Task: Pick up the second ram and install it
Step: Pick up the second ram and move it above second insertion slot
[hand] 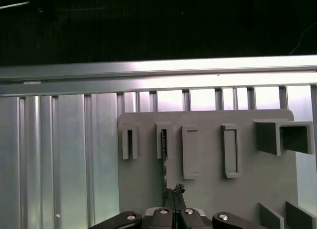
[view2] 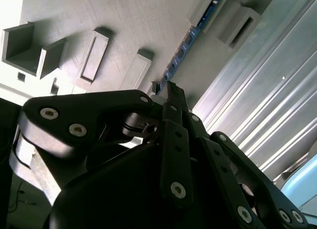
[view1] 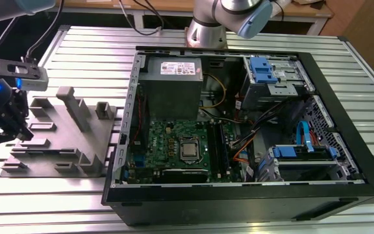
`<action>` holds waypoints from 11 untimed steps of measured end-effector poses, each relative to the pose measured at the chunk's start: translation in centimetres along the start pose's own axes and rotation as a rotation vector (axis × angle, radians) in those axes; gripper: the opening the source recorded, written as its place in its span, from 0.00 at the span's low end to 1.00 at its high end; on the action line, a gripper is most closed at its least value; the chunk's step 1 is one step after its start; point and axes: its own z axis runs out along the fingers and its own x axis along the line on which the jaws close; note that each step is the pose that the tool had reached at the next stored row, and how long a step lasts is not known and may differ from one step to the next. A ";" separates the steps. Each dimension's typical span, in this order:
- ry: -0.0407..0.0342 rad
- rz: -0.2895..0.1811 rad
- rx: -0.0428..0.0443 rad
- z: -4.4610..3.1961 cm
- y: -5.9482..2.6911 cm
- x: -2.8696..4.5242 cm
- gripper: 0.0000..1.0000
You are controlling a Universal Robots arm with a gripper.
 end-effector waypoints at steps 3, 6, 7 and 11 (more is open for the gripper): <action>0.0001 0.005 -0.0001 0.16 -0.26 -0.01 0.07; -0.0002 0.009 0.0002 0.42 -0.48 -0.02 0.07; -0.0002 0.009 0.0002 0.50 -0.53 -0.03 0.07; -0.0002 0.011 0.0002 0.87 -0.60 -0.02 0.07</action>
